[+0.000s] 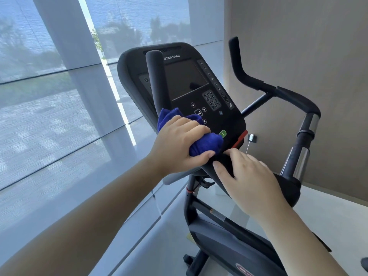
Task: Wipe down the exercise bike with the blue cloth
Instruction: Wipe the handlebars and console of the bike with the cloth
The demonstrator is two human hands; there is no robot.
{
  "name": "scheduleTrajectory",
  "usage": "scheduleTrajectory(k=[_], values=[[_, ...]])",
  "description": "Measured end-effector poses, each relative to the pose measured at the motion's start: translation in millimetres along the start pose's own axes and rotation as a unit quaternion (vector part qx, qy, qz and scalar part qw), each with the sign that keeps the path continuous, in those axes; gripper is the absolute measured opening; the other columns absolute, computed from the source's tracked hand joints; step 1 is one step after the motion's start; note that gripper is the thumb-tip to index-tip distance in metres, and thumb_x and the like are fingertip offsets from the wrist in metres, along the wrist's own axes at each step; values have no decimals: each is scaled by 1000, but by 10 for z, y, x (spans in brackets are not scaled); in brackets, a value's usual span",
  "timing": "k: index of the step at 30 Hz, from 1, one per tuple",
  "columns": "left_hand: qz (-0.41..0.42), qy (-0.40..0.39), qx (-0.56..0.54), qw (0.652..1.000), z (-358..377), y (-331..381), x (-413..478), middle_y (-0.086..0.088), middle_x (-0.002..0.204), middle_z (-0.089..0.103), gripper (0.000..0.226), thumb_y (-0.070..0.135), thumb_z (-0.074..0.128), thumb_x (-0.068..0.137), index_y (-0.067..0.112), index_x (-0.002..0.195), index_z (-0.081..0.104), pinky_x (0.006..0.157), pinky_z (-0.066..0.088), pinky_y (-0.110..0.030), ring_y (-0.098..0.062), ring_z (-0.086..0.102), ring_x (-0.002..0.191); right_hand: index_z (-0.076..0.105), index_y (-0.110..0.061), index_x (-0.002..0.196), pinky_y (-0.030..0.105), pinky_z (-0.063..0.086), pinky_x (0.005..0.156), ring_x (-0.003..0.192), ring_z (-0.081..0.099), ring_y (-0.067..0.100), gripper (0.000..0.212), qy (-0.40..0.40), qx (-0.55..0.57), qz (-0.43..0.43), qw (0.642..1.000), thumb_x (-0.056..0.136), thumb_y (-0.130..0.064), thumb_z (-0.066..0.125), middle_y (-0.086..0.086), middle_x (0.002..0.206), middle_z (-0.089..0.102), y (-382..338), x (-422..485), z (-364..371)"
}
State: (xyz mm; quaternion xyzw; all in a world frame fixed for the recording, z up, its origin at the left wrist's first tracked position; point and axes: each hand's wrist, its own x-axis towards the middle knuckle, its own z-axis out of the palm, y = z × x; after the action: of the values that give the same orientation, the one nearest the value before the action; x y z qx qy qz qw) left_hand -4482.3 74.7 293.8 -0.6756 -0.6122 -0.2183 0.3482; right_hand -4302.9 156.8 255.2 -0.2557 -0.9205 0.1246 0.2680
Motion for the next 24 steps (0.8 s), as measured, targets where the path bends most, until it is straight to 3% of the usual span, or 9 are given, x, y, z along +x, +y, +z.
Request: scheduleTrajectory(k=[5,11,18,21,24], values=[[45,45,39,997,97,-159,10,-3,82,65,51,56,50,84,10,96,69,72,45,-37,-27,57,71,51,-23,113,31,36,83,99,54,16,52,2,-12,1,1000,89,-58,21,-10,103,60,-4,-18,14],[76,31,50,995,77,-355,64,-3,85,66,60,64,43,87,12,99,70,73,46,-35,-26,59,73,48,-28,100,32,39,82,93,54,15,47,-8,-6,-1,1000,88,-61,17,-12,92,57,1,-11,-5],[66,63,59,994,22,-476,88,-4,84,66,58,60,42,89,10,97,70,73,45,-33,-25,57,72,47,-27,105,31,34,86,100,52,15,46,-21,-11,4,1000,87,-60,20,-12,98,57,-4,-16,-25],[28,56,64,996,20,-405,76,-3,81,65,54,58,43,90,10,96,69,74,44,-33,-25,57,71,47,-26,105,32,35,86,99,52,15,46,-17,-6,1,1000,86,-60,20,-12,98,57,1,-15,-26],[-70,81,33,994,-55,-297,73,0,76,66,42,49,51,83,11,90,69,73,42,-28,-22,58,69,47,-28,104,29,35,84,96,51,12,46,-18,5,-4,1000,86,-61,19,-13,97,57,8,-10,-33]])
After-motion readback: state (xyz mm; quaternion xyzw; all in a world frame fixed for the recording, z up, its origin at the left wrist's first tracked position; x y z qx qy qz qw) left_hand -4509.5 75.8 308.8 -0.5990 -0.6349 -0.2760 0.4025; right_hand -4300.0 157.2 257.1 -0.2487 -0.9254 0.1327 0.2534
